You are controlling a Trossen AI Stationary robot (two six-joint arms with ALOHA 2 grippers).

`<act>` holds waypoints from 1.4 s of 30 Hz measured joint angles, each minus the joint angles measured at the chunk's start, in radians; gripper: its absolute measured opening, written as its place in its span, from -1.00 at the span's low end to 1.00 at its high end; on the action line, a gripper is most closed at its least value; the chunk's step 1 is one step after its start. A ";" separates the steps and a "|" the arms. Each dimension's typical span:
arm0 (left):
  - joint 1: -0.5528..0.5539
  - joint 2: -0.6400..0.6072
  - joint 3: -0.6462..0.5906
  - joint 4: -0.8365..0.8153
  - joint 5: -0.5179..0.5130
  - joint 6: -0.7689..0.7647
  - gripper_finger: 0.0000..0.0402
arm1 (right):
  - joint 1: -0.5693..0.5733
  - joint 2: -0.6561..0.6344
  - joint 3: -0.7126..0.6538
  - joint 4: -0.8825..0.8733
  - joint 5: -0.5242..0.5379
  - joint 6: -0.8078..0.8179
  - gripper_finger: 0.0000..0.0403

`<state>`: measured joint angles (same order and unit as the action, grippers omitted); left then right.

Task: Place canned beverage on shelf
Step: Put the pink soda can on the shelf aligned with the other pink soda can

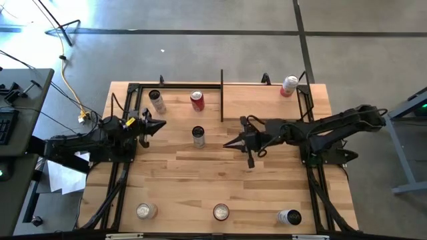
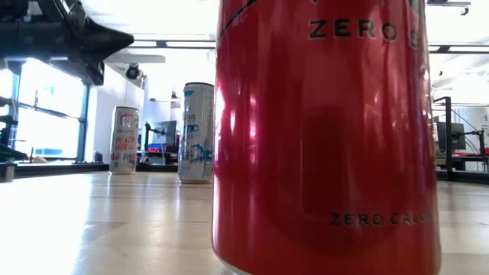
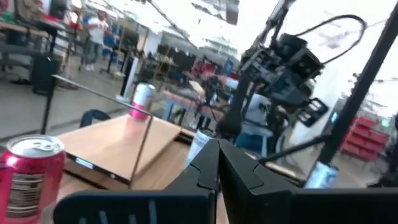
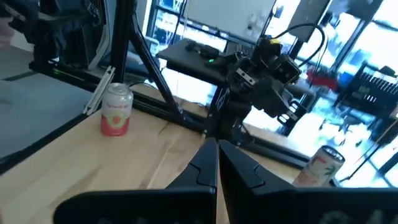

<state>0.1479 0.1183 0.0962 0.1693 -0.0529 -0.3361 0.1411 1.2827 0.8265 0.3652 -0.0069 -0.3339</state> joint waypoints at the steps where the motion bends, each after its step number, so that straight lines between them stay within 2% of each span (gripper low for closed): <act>1: -0.009 0.024 0.028 -0.025 -0.006 0.011 -1.00 | -0.009 0.000 -0.028 0.048 -0.004 -0.005 -1.00; 5: -0.036 0.147 0.129 -0.133 -0.040 0.042 -1.00 | -0.049 0.000 -0.128 0.218 -0.011 0.002 -1.00; 8: -0.049 0.260 0.195 -0.168 -0.047 0.058 -1.00 | -0.075 0.000 -0.171 0.293 -0.059 0.023 -1.00; 13: -0.083 0.431 0.326 -0.257 -0.027 0.050 -1.00 | -0.091 0.000 -0.181 0.235 -0.103 0.087 -1.00; 19: -0.174 0.588 0.514 -0.469 -0.027 0.015 -1.00 | -0.091 0.000 -0.179 0.164 -0.106 0.037 -1.00; 24: -0.269 0.700 0.689 -0.759 -0.029 -0.139 -1.00 | -0.091 -0.049 -0.178 0.153 -0.106 -0.041 -1.00; 29: -0.408 0.825 0.848 -1.029 -0.029 -0.333 -1.00 | -0.084 -0.136 -0.177 0.079 -0.106 -0.024 -1.00; 32: -0.508 0.915 0.935 -1.119 -0.025 -0.453 -1.00 | -0.070 -0.178 -0.176 0.012 -0.106 0.019 -1.00; 36: -0.629 1.051 1.048 -1.223 0.030 -0.627 -1.00 | -0.044 -0.196 -0.176 -0.026 -0.094 0.047 -1.00; 42: -0.793 1.245 1.181 -1.284 0.118 -0.893 -1.00 | 0.024 -0.189 -0.177 -0.054 0.023 0.048 -1.00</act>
<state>-0.6455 1.3633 1.2768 -1.1149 0.0650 -1.2291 0.1652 1.0939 0.6498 0.3114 0.0165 -0.2856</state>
